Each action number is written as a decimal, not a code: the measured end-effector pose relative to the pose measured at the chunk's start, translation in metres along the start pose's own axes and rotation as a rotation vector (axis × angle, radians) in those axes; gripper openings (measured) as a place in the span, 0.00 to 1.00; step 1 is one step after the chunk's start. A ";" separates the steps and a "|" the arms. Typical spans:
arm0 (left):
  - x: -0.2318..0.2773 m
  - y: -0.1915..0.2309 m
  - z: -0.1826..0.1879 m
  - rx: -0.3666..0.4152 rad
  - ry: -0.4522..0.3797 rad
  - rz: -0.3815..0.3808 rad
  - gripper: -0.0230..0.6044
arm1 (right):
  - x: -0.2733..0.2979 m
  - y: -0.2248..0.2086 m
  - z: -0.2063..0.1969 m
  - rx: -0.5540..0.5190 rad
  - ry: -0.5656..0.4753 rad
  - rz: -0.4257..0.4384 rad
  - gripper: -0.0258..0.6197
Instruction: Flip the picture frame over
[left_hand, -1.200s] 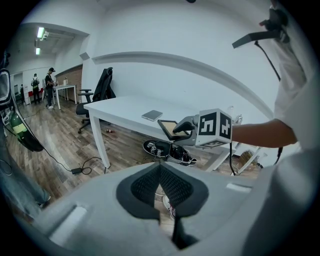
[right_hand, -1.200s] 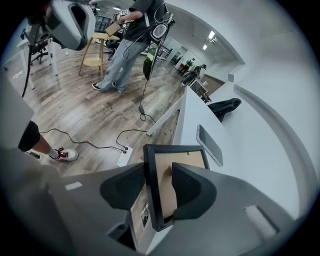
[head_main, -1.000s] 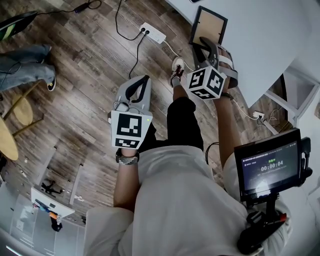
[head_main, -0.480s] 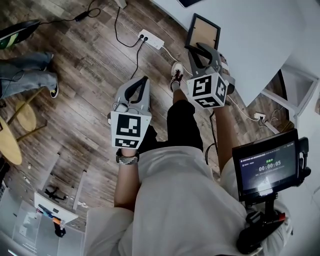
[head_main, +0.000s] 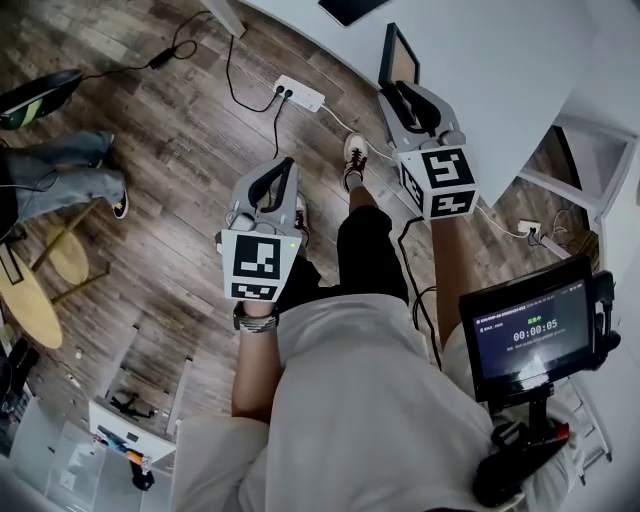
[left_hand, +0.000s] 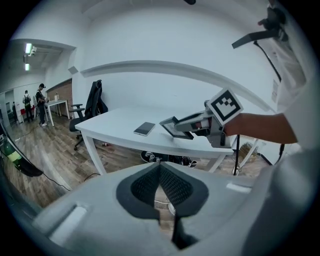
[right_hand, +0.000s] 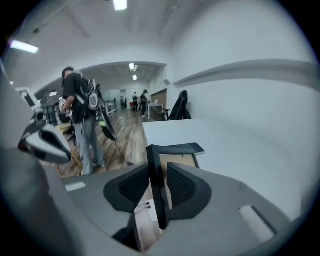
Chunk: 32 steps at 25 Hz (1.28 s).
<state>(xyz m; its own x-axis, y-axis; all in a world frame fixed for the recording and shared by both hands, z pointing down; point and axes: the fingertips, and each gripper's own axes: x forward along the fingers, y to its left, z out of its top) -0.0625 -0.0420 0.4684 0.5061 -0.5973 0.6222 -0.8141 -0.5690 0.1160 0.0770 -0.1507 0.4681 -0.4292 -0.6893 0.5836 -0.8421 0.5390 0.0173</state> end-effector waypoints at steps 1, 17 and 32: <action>0.002 0.000 0.001 0.006 0.000 -0.007 0.04 | -0.001 -0.005 0.002 0.071 -0.021 -0.003 0.21; 0.019 -0.008 0.017 0.052 0.007 -0.108 0.04 | -0.022 -0.043 -0.028 0.542 -0.121 -0.063 0.16; 0.030 -0.018 0.022 0.087 0.023 -0.174 0.04 | -0.029 -0.039 -0.081 0.751 -0.105 -0.084 0.16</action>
<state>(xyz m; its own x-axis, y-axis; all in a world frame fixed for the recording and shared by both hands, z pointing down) -0.0259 -0.0620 0.4685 0.6296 -0.4732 0.6162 -0.6868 -0.7098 0.1565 0.1488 -0.1131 0.5163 -0.3508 -0.7760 0.5242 -0.8531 0.0339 -0.5207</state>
